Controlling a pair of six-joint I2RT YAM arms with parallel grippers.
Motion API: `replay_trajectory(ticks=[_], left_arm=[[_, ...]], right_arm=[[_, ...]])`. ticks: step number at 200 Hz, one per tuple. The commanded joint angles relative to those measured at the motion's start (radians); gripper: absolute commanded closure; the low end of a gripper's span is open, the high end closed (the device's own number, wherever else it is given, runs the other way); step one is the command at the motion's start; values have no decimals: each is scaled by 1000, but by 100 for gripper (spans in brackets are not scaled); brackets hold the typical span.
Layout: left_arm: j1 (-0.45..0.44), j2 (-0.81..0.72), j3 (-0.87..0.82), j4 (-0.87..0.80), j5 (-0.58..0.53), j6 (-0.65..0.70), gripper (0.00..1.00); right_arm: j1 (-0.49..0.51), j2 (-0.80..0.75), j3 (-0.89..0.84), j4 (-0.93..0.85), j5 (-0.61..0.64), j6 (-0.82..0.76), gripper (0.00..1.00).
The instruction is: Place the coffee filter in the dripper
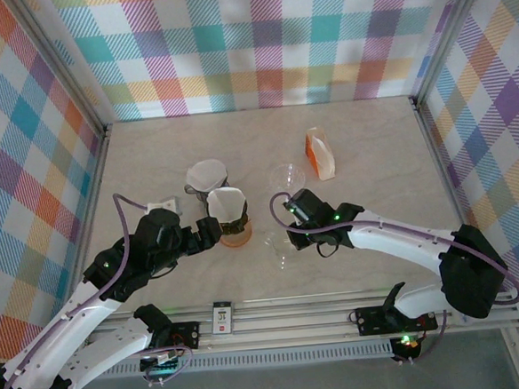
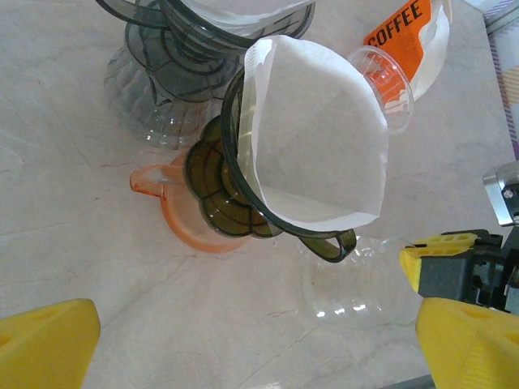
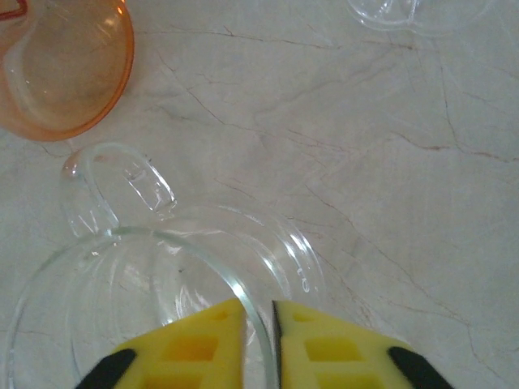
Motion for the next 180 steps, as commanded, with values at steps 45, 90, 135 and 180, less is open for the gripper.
replay_trajectory(ticks=[45, 90, 135, 180], left_arm=[[11, -7, -16, 17, 6, -10, 0], [10, -5, -16, 15, 1, -10, 0], [11, -6, -25, 23, 5, -19, 0], [12, -14, -26, 9, 2, -18, 0]], right_arm=[[-6, -50, 18, -23, 47, 43, 61], [-230, -25, 153, -82, -23, 75, 50], [-399, 209, 356, -71, -143, 124, 39], [-419, 432, 512, -69, -163, 125, 40]])
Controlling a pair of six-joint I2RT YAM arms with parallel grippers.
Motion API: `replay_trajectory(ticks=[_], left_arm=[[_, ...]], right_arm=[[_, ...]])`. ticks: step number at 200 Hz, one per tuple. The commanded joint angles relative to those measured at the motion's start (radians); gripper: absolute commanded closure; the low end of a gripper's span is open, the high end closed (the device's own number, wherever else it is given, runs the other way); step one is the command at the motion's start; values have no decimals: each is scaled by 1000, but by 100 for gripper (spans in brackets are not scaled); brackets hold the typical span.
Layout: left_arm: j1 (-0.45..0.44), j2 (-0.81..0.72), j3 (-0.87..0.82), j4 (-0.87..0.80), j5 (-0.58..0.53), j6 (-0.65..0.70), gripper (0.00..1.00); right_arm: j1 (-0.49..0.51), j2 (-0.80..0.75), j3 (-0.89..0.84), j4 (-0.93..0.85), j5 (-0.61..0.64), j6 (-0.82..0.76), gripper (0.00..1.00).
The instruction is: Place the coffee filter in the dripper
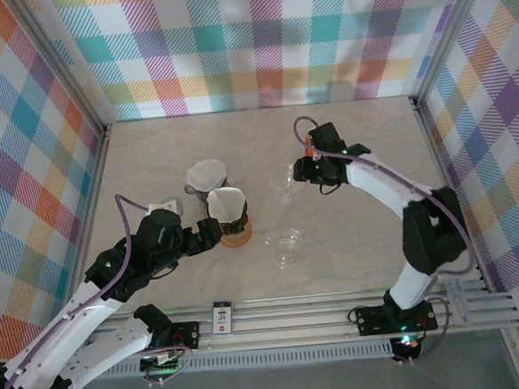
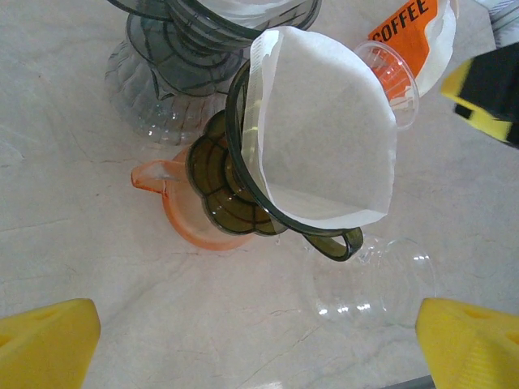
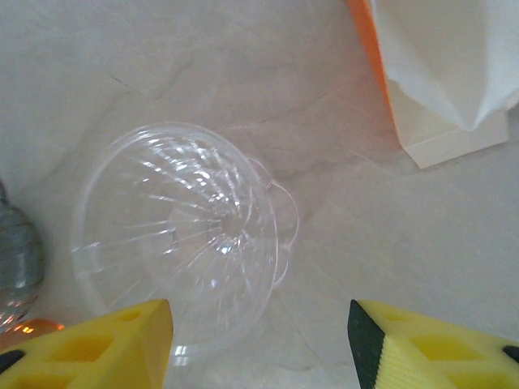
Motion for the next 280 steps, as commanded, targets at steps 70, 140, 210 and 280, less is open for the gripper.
replay_trajectory(ticks=[70, 140, 210, 280], left_arm=[[11, -18, -15, 0, -8, -11, 0], [11, -10, -19, 7, -3, -9, 0], [12, -14, -3, -7, -9, -5, 0], [12, -14, 7, -11, -13, 1, 0]], right_arm=[[-3, 186, 100, -2, -23, 56, 62], [-42, 117, 36, 28, -54, 62, 97], [-62, -160, -54, -58, -70, 2, 100], [28, -483, -112, -302, -224, 8, 100]])
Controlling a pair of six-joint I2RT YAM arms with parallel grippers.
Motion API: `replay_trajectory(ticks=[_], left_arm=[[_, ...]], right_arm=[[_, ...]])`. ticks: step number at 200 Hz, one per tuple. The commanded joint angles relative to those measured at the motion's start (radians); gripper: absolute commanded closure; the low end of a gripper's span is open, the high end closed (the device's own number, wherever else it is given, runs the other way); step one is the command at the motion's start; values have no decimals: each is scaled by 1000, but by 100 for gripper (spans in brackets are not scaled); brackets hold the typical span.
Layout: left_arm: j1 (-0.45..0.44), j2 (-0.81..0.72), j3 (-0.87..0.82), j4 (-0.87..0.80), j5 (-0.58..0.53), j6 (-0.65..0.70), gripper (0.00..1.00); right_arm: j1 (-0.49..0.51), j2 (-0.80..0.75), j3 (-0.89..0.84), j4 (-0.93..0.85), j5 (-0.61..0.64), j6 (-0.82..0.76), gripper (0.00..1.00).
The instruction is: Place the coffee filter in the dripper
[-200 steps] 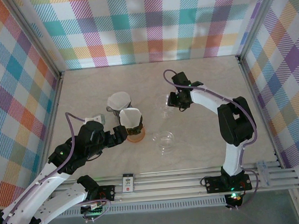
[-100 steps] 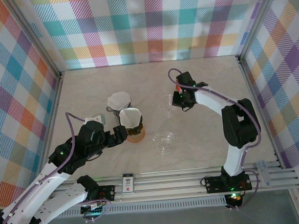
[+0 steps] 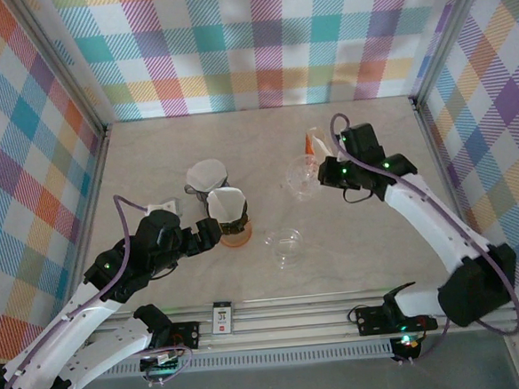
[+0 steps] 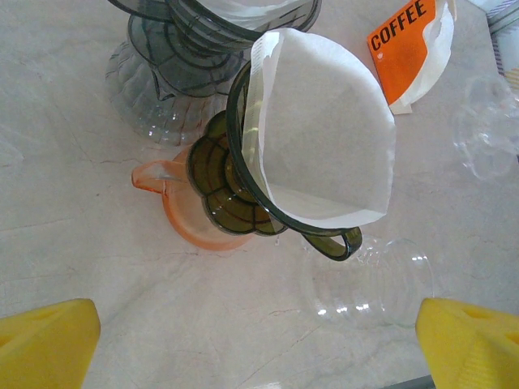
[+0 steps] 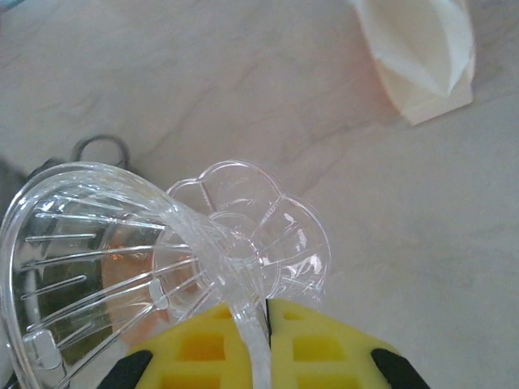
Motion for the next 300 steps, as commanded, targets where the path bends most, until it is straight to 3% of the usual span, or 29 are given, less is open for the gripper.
replay_trajectory(ticks=[1, 37, 85, 221, 272, 300], left_arm=[[12, -5, 9, -10, -12, 4, 0], [12, -6, 8, -7, -15, 8, 0], [12, 2, 4, -1, -5, 3, 0], [12, 5, 3, 0, -8, 5, 0], [13, 4, 2, -1, -8, 2, 0], [13, 5, 2, 3, -4, 1, 0]], right_arm=[[59, -52, -7, -144, -100, -10, 100], [153, -71, -8, -244, -144, 15, 100], [232, -36, -53, -201, -140, 33, 100], [263, 0, -112, -140, -66, 18, 98], [270, -10, -138, -123, -77, 31, 87], [271, -17, -142, -125, -67, 33, 71]])
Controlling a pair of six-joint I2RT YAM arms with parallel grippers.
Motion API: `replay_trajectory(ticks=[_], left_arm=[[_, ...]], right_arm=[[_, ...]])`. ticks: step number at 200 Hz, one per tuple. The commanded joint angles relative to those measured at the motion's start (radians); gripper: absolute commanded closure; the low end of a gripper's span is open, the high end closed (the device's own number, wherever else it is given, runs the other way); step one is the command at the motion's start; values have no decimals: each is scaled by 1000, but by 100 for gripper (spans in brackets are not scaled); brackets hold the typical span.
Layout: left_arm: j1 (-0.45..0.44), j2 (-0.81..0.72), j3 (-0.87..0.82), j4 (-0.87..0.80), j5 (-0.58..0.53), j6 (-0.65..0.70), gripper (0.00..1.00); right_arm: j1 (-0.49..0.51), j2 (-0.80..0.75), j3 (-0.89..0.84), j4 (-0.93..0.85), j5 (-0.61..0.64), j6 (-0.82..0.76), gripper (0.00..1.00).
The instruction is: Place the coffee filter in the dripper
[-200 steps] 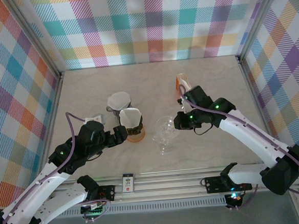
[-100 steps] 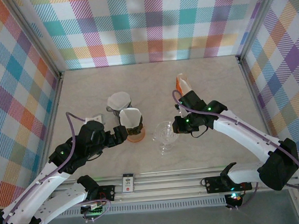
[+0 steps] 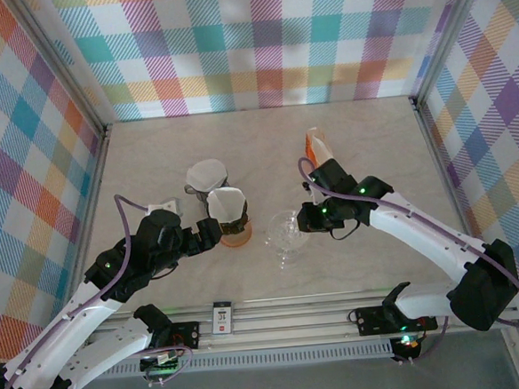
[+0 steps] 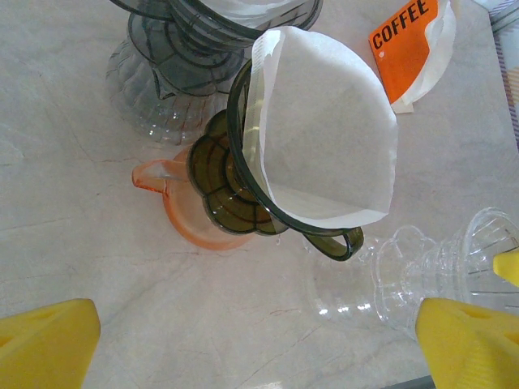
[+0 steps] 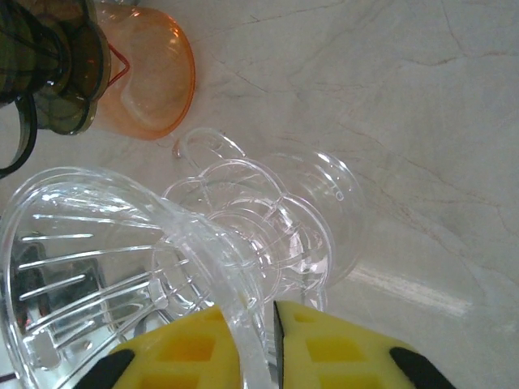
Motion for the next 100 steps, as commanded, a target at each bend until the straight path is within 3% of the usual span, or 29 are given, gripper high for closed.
replay_trajectory(ticks=[1, 47, 74, 100], left_arm=[[12, 0, 2, 3, -4, 1, 0], [12, -4, 7, 3, -4, 2, 0], [12, -11, 8, 4, -8, -1, 0], [12, -14, 13, 3, -15, 3, 0]], right_arm=[[7, -15, -14, 3, 5, 6, 70], [7, -58, 15, -11, 68, -9, 34], [-3, -80, 67, -26, 155, -47, 24], [-71, -71, 107, 30, 187, -76, 23]])
